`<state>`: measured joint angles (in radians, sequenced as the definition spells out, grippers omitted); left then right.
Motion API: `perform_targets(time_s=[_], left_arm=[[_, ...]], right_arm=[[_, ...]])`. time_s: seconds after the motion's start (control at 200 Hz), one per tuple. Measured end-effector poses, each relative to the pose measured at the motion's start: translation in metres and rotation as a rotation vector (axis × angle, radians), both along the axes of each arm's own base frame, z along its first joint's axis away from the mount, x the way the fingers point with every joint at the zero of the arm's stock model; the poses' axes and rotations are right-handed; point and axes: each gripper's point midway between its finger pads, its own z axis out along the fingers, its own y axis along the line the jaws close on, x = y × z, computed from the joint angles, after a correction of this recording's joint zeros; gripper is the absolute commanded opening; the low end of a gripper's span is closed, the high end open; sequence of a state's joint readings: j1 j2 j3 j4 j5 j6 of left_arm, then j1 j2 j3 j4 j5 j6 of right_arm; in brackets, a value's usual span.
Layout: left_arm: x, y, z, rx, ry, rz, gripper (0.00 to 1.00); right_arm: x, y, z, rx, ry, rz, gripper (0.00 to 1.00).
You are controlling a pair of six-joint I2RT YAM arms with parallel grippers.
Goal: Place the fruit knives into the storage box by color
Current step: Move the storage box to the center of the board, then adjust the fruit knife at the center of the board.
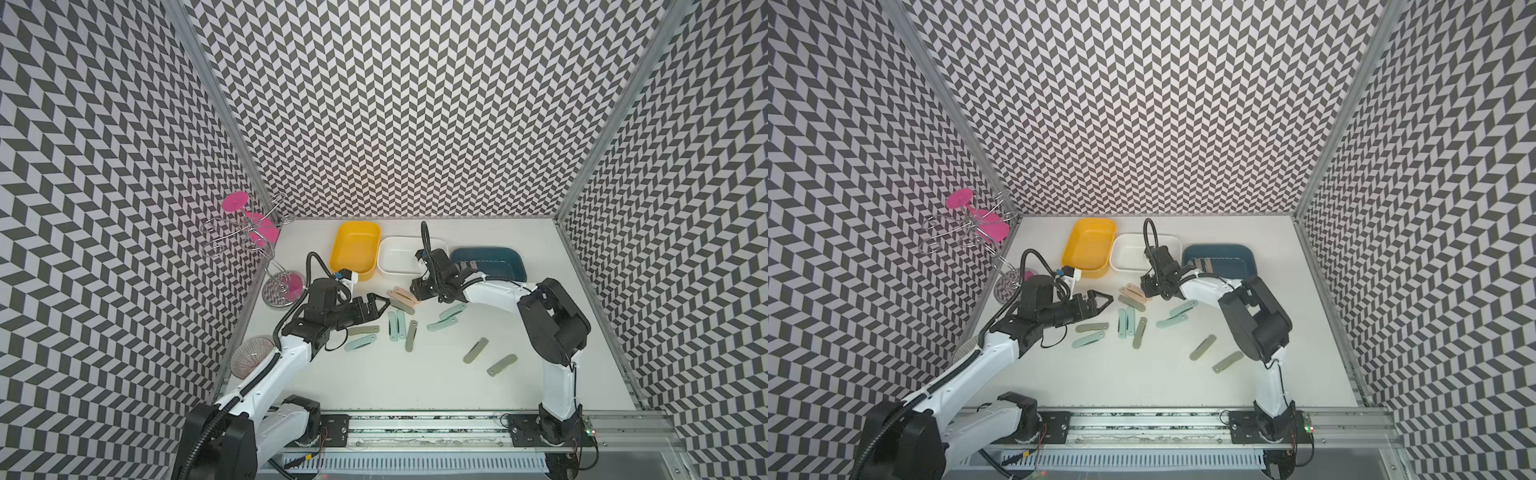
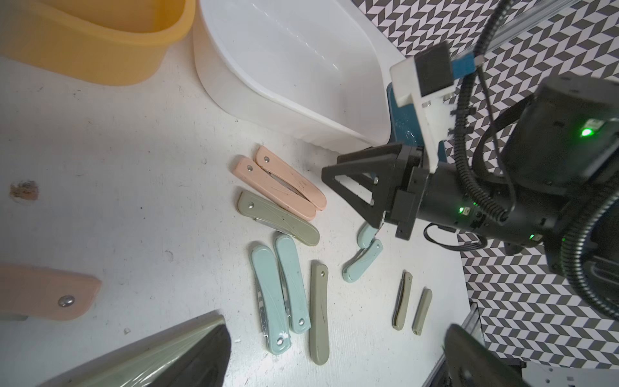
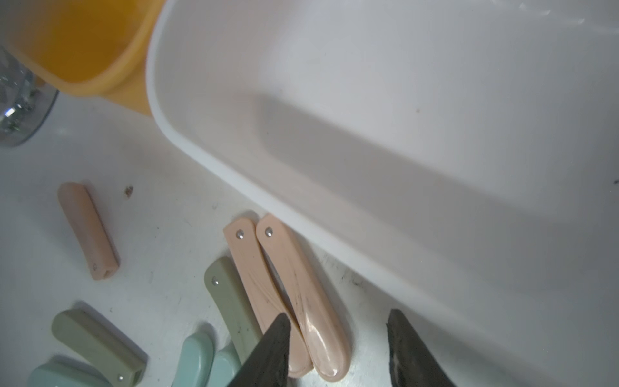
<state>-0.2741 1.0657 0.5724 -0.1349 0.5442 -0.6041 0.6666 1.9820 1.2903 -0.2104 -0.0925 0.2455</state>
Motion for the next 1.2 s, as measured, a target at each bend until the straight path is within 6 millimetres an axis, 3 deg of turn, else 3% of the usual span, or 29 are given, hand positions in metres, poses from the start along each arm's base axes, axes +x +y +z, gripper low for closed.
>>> perform_targets(time_s=[0.19, 0.596, 0.947, 1.202], left_arm=[[0.001, 0.0, 0.001, -0.005, 0.0, 0.003, 1.0], [-0.002, 0.0, 0.0, -0.013, 0.006, 0.008, 1.0], [-0.003, 0.0, -0.002, -0.014, 0.009, 0.01, 1.0], [-0.002, 0.0, -0.001, -0.018, 0.004, 0.012, 1.0]], right_arm=[[-0.019, 0.002, -0.016, -0.048, 0.014, 0.02, 0.46], [-0.018, 0.002, -0.02, -0.08, -0.012, 0.006, 0.44], [-0.041, 0.03, -0.021, -0.066, -0.012, 0.079, 0.42], [-0.04, 0.029, -0.021, -0.078, -0.021, 0.063, 0.43]])
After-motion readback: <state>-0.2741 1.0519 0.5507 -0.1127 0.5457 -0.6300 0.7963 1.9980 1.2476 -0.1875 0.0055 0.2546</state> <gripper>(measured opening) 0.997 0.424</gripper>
